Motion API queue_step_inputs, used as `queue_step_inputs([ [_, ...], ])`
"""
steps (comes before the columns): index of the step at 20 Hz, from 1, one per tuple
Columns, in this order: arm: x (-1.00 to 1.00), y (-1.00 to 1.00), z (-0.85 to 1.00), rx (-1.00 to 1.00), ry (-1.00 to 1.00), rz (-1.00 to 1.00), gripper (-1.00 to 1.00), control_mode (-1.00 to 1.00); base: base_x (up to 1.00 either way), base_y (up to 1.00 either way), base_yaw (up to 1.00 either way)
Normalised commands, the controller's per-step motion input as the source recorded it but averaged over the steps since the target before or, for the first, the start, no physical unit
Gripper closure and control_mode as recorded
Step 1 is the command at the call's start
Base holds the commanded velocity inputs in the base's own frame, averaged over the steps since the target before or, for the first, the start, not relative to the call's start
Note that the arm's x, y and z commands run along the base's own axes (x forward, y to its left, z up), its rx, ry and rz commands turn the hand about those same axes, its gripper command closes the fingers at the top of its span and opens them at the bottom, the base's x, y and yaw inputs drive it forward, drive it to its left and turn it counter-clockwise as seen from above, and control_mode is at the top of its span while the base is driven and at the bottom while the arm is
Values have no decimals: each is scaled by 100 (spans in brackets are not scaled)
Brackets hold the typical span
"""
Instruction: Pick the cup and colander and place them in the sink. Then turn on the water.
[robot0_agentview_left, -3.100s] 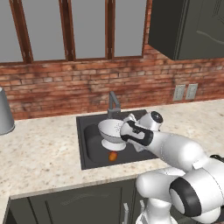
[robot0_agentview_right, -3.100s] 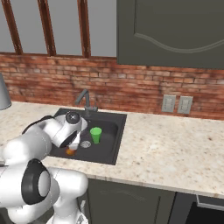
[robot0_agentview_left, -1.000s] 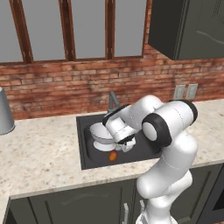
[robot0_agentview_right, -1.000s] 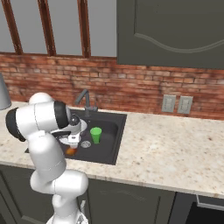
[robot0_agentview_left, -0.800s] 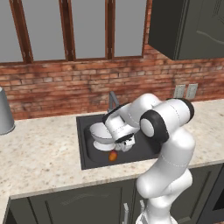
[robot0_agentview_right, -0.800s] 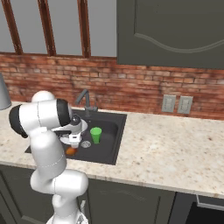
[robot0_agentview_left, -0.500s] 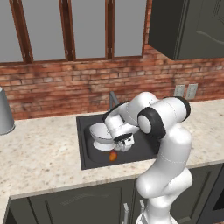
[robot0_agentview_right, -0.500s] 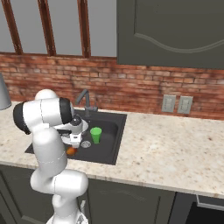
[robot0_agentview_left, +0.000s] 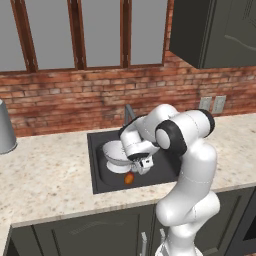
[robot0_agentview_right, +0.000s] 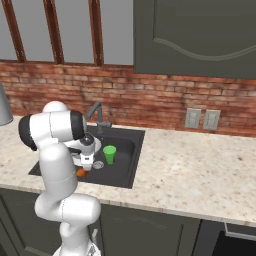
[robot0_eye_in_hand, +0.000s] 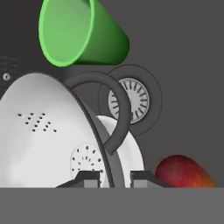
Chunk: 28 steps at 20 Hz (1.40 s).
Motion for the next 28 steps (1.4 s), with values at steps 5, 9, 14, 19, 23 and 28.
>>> queue_step_inputs([
  [5,0,0,-4,0,0,0,100,-100,0,0,0],
  [9,2,0,-4,0,0,0,100,-100,0,0,0],
  [14,15,1,-11,0,0,0,100,-100,0,0,0],
  [19,17,3,-7,0,0,0,100,-100,0,0,0],
  [23,3,2,-2,0,0,0,100,-100,0,0,0],
  [28,0,0,0,0,0,3,100,-100,0,0,0],
])
